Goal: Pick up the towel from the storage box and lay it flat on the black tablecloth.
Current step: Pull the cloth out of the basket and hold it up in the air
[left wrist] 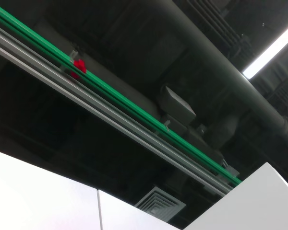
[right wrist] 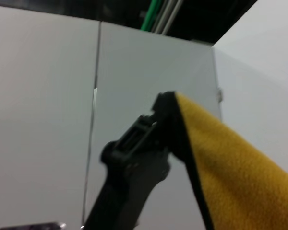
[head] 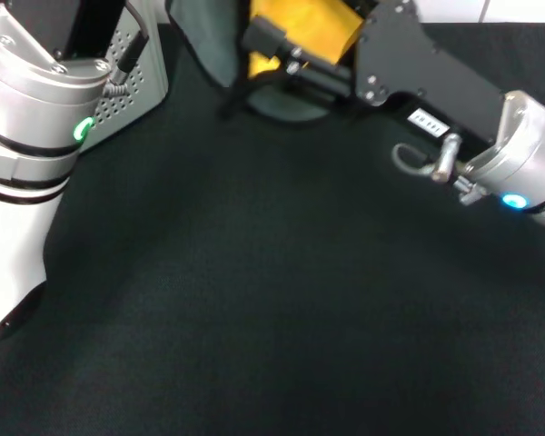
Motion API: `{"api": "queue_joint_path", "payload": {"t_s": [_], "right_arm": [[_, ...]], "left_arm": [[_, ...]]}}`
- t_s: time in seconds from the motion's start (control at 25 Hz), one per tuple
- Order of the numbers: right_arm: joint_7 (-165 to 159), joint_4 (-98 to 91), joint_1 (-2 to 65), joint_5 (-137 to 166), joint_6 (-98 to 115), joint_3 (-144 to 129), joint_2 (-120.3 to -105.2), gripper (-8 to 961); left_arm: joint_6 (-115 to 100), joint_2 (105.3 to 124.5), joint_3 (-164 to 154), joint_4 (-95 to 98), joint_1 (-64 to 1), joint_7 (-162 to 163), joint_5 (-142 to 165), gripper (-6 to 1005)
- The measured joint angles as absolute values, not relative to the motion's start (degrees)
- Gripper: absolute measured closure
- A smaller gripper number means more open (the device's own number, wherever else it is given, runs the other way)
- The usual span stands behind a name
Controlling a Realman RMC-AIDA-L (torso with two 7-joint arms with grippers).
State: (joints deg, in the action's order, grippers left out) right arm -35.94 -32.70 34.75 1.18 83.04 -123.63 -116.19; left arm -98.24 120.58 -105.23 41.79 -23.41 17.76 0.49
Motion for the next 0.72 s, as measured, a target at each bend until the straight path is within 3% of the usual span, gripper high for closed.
{"api": "queue_joint_path", "payload": {"t_s": [0.72], "right_arm": [[-36.9,-32.6,33.7,-3.1,82.4,-121.8,-116.28,93]], "left_arm": [[-98.4,120.58,-108.2,41.8,-23.5,16.0,0.5,994]]}}
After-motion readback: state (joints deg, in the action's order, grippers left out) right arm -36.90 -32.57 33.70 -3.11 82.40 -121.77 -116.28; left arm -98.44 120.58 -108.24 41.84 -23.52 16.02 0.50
